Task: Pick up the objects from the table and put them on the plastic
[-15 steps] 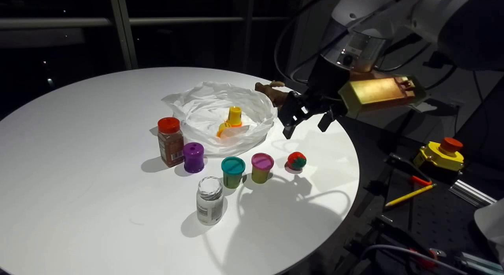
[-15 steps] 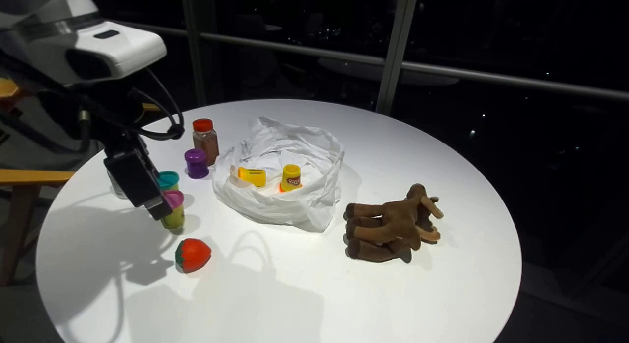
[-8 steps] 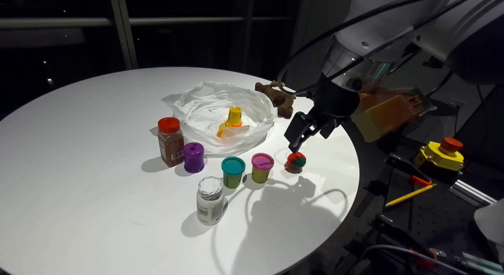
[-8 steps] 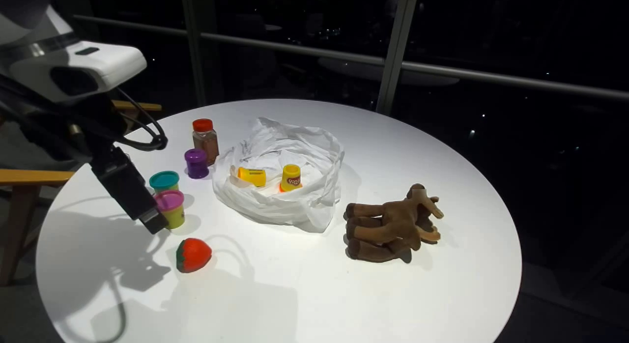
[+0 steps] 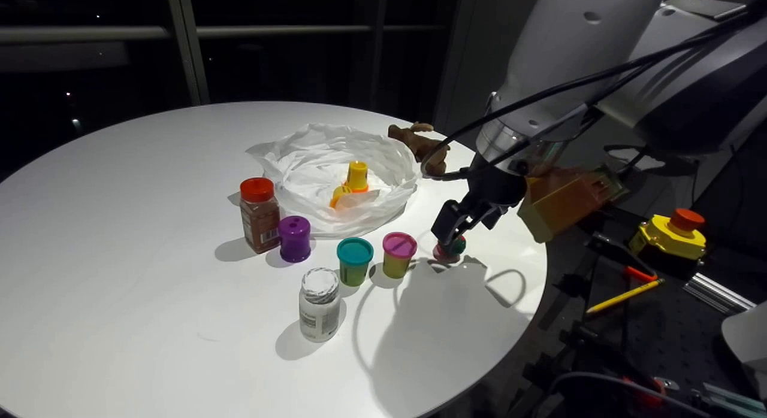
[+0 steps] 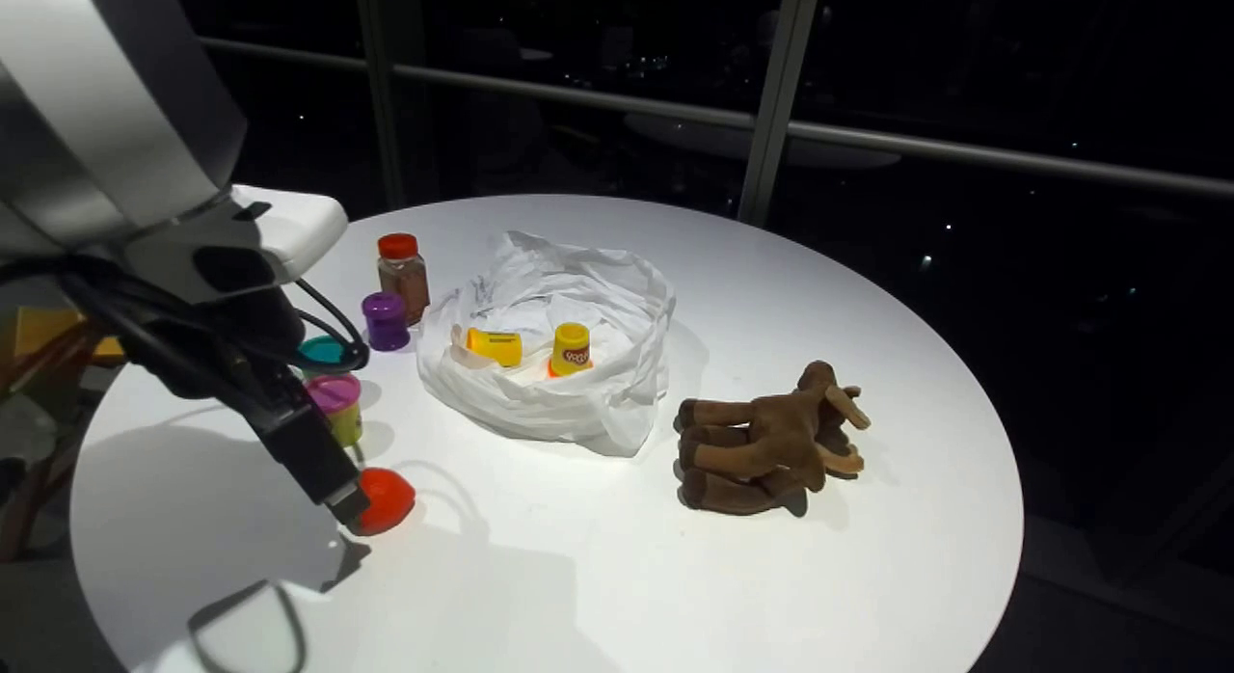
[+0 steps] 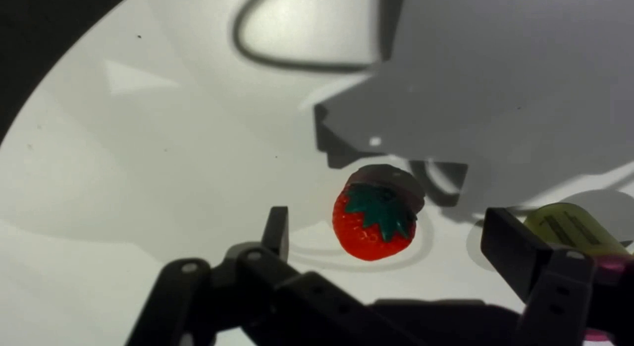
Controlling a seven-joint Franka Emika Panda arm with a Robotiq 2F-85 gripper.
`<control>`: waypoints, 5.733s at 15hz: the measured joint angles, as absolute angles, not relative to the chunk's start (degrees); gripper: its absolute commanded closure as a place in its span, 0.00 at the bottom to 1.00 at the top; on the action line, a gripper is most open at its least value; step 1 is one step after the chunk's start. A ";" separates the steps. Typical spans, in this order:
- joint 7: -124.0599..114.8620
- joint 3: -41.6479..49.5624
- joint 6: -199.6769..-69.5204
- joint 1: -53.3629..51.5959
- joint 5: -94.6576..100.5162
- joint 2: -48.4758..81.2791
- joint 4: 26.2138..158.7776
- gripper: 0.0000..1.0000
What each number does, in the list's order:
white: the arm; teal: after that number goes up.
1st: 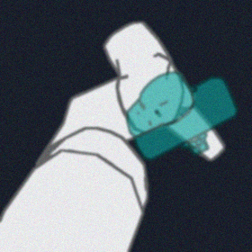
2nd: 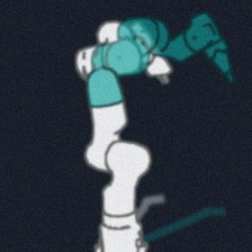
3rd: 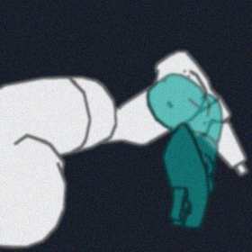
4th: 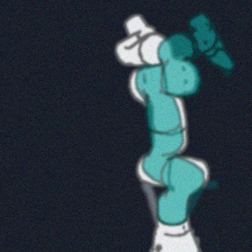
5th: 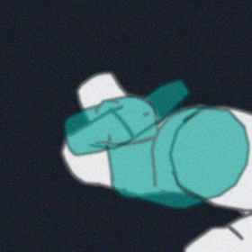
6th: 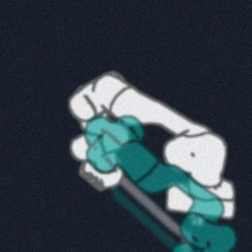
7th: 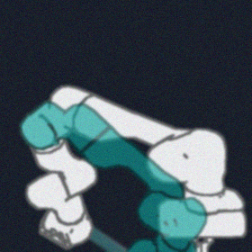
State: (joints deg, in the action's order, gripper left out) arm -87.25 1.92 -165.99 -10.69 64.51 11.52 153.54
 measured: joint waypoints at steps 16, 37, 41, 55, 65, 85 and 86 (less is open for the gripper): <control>-93.72 6.22 -172.05 -10.10 69.84 22.07 146.44 0.80; -73.22 4.44 -165.93 -4.02 37.56 21.46 129.38 0.79; -66.61 0.15 -167.18 1.80 32.00 28.44 127.01 0.30; -55.76 11.02 -165.45 -16.76 19.07 8.77 138.46 0.00; -74.71 4.86 -159.81 -30.75 45.11 7.52 144.35 0.00; -72.05 9.28 -164.66 -26.85 64.35 22.57 139.58 0.32; -71.26 9.28 -165.62 -26.09 64.29 23.44 139.20 0.40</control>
State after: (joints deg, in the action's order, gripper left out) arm -71.26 9.28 -165.62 -26.09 64.29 23.44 139.20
